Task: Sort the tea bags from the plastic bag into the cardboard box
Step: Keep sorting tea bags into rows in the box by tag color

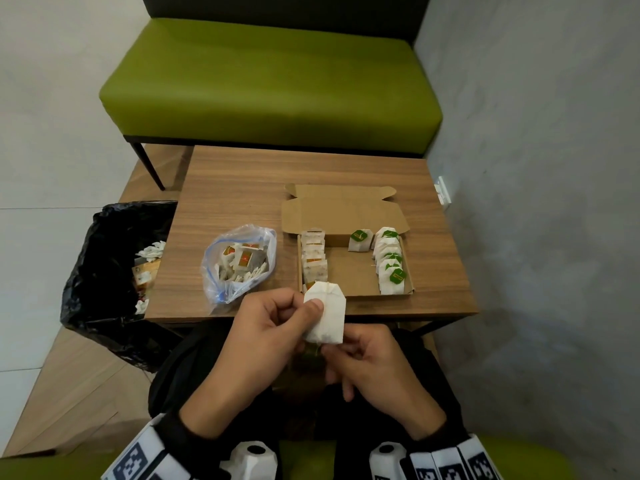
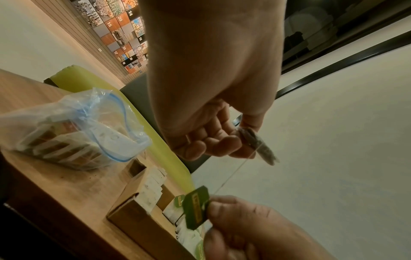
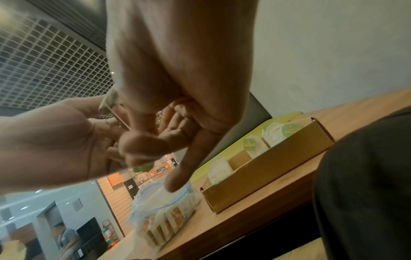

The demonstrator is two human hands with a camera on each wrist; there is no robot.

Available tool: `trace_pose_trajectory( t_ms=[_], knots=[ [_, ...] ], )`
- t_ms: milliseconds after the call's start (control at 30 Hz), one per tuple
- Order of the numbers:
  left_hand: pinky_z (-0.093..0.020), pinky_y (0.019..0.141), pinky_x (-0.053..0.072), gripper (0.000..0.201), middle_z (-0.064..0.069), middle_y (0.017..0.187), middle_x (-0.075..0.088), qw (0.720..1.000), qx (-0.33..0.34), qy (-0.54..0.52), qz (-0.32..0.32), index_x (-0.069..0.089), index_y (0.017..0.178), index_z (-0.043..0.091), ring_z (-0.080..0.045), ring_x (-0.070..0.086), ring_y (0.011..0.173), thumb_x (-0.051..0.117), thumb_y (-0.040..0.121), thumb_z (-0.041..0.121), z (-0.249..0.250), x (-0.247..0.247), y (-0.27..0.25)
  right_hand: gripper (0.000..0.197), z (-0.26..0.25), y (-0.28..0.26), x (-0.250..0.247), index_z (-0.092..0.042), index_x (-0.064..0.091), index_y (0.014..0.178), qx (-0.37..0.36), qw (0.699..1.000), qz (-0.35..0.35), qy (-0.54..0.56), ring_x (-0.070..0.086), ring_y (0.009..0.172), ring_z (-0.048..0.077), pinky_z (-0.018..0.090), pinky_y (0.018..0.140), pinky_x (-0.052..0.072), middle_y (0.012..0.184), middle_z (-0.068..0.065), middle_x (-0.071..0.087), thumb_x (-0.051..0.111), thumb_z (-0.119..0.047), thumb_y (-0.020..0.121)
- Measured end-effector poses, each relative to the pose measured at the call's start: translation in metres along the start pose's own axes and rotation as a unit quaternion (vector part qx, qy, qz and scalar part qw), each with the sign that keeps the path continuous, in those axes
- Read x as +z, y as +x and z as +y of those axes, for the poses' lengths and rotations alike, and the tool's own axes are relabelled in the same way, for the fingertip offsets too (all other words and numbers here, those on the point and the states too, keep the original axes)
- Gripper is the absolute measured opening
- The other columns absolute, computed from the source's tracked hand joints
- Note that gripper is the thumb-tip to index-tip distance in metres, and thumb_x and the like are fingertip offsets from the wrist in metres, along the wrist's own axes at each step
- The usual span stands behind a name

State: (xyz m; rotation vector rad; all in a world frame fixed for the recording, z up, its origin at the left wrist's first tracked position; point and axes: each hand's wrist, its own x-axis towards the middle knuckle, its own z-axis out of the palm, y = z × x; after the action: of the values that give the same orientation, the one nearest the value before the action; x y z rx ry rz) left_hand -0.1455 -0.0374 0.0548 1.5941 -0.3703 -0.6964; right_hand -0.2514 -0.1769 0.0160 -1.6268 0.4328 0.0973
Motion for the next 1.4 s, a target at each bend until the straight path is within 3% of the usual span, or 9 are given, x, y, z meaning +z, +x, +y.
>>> trace_pose_trajectory(
  t_ms=[100,200,467,600,767,900,1100,1267,1400],
  knots=[
    [-0.019,0.055,0.045,0.028,0.002,0.055,0.061,1.0,-0.004,0.019,-0.011,0.068,0.062,0.018,-0.009,0.054,0.054,0.066,0.089,0.026,-0.005,0.0,-0.003,0.015,-0.006,0.003,-0.004,-0.009,0.075,0.103,-0.016,0.995,0.083,0.06,0.072,0.068,0.029,0.043,0.067,0.059,0.086,0.01,0.077,0.064,-0.006,0.093],
    [-0.018,0.059,0.043,0.028,0.006,0.058,0.061,0.998,-0.007,0.046,-0.035,0.069,0.063,0.021,-0.004,0.054,0.057,0.066,0.09,0.027,-0.011,0.0,-0.005,0.015,-0.01,0.007,-0.006,-0.008,0.075,0.101,-0.026,0.986,0.133,0.099,0.075,0.086,0.024,0.036,0.075,0.061,0.092,0.007,0.078,0.064,-0.009,0.092],
    [-0.025,0.059,0.041,0.031,0.0,0.059,0.056,0.994,-0.017,0.088,-0.064,0.067,0.066,0.012,-0.011,0.05,0.059,0.065,0.091,0.03,-0.015,0.004,-0.006,0.022,-0.021,0.017,-0.005,-0.005,0.069,0.109,0.02,0.946,0.184,0.265,0.074,0.08,0.026,0.03,0.066,0.06,0.091,0.017,0.077,0.068,-0.001,0.087],
    [-0.021,0.057,0.042,0.033,0.004,0.056,0.057,0.994,-0.032,0.093,-0.055,0.065,0.06,0.018,-0.008,0.051,0.057,0.065,0.092,0.027,-0.013,0.005,-0.004,0.011,-0.023,0.015,-0.005,-0.004,0.069,0.096,0.007,0.944,0.189,0.271,0.073,0.079,0.026,0.031,0.067,0.06,0.088,0.017,0.076,0.066,0.001,0.087],
    [-0.019,0.052,0.038,0.043,0.006,0.05,0.051,0.994,-0.047,0.09,-0.044,0.057,0.05,0.021,-0.006,0.046,0.051,0.065,0.092,0.022,-0.013,0.009,-0.003,0.018,-0.021,0.013,-0.008,-0.006,0.063,0.087,-0.037,0.962,0.141,0.23,0.073,0.09,0.029,0.037,0.076,0.059,0.097,0.019,0.075,0.056,0.01,0.091],
    [-0.02,0.054,0.039,0.037,0.003,0.054,0.055,0.996,-0.053,0.053,-0.056,0.062,0.057,0.018,-0.007,0.048,0.054,0.063,0.094,0.021,-0.013,0.01,-0.002,0.022,-0.017,0.011,-0.01,-0.006,0.065,0.081,-0.047,0.98,0.101,0.166,0.071,0.105,0.028,0.046,0.091,0.055,0.105,0.015,0.075,0.055,0.012,0.089],
    [-0.02,0.06,0.041,0.032,0.005,0.062,0.059,0.994,-0.058,0.043,-0.077,0.067,0.065,0.019,-0.004,0.052,0.06,0.06,0.095,0.025,-0.017,0.006,0.002,0.039,-0.018,0.01,-0.016,-0.02,0.076,0.072,-0.012,0.989,0.098,0.11,0.071,0.085,0.024,0.044,0.083,0.056,0.086,0.01,0.075,0.057,0.009,0.09],
    [-0.022,0.062,0.044,0.026,0.004,0.068,0.063,0.99,-0.05,0.071,-0.107,0.07,0.076,0.014,-0.006,0.056,0.064,0.06,0.096,0.028,-0.021,0.003,0.004,0.021,-0.02,0.013,-0.02,-0.017,0.077,0.083,-0.048,0.994,0.099,0.028,0.073,0.086,0.018,0.028,0.077,0.058,0.088,0.005,0.077,0.068,0.001,0.088],
    [-0.024,0.06,0.046,0.028,0.006,0.065,0.064,0.985,-0.028,0.121,-0.119,0.068,0.07,0.028,-0.006,0.056,0.062,0.06,0.096,0.029,-0.023,0.002,0.006,0.019,-0.017,0.016,-0.023,-0.019,0.073,0.095,-0.049,0.994,0.095,0.013,0.074,0.087,0.024,0.036,0.083,0.059,0.086,0.007,0.077,0.074,-0.003,0.084]
  ],
)
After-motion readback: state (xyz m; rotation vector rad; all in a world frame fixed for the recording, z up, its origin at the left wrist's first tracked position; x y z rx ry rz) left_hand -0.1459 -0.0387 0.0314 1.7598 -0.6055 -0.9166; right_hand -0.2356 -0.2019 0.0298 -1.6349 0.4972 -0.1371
